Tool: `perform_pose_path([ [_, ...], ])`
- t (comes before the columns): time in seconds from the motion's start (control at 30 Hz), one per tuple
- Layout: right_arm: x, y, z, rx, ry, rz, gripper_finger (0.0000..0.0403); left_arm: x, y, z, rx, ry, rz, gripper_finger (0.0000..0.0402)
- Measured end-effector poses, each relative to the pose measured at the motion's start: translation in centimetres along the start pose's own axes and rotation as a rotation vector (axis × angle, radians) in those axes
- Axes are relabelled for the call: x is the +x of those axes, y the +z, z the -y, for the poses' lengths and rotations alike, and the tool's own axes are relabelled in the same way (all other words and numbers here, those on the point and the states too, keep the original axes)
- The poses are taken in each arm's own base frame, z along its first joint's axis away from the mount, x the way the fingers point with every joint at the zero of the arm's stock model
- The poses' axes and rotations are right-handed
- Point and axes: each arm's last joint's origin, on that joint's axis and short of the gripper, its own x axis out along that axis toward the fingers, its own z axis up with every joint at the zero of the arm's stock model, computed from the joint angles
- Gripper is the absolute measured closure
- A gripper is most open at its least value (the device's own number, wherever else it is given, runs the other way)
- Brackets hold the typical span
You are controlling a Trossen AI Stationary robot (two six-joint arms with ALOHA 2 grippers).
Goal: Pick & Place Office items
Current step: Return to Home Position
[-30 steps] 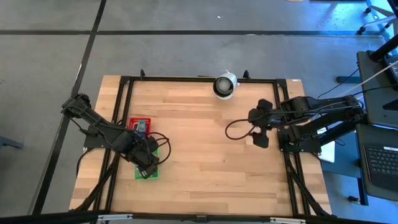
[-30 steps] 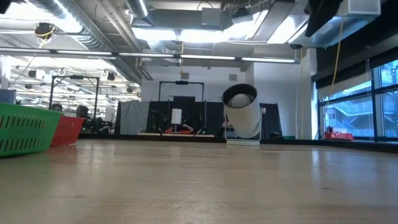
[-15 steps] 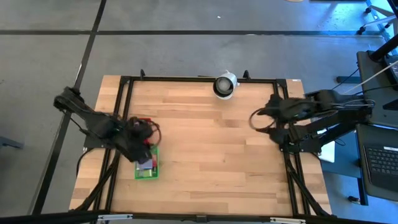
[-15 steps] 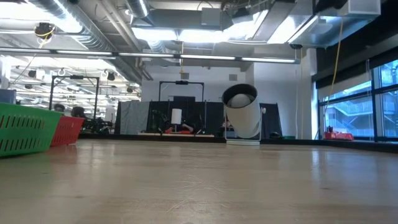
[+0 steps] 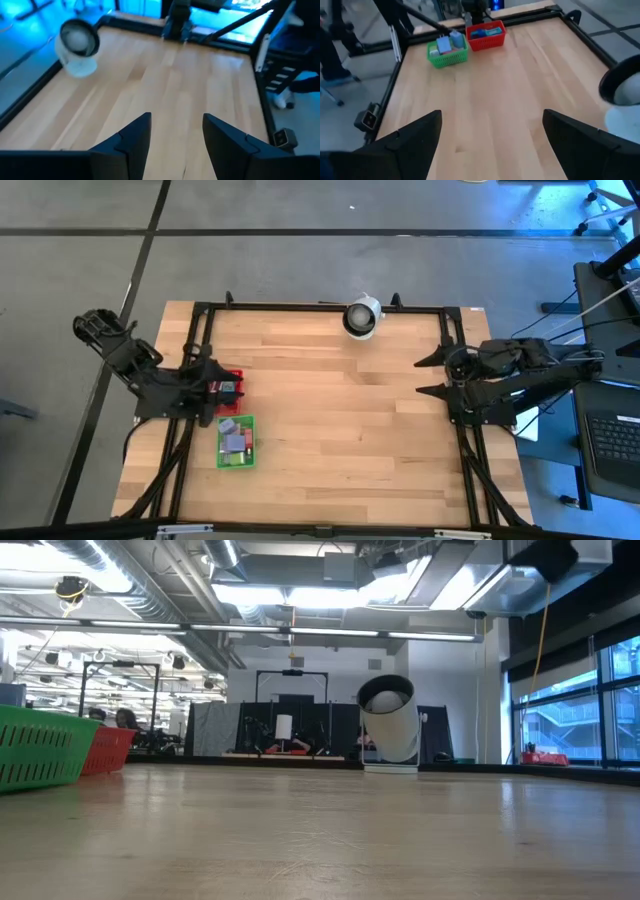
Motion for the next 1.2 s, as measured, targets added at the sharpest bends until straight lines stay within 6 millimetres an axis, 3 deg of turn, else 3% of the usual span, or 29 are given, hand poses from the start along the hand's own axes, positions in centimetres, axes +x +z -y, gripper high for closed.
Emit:
perform_pose_path([
  [0.27, -0.8, -4.8, 1.5, 0.089, 0.064, 0.199, 0.0055, 0.5, -2.3, -1.7, -0.017, -0.094, 0.168, 0.0224],
  [0.6, -3.1, -8.4, 3.1, 0.138, 0.110, 0.438, 0.0055, 0.8, -4.3, -3.4, 0.019, -0.280, 0.438, 0.0225],
  [0.87, -0.3, -9.5, 2.9, 0.121, 0.108, 0.445, 0.0055, 2.3, -5.4, -4.0, 0.052, -0.349, 0.606, 0.0228],
  [1.2, 2.9, -11.3, 2.9, 0.150, 0.136, 0.520, 0.0056, 4.7, -6.9, -5.3, -0.010, -0.408, 0.655, 0.0227],
])
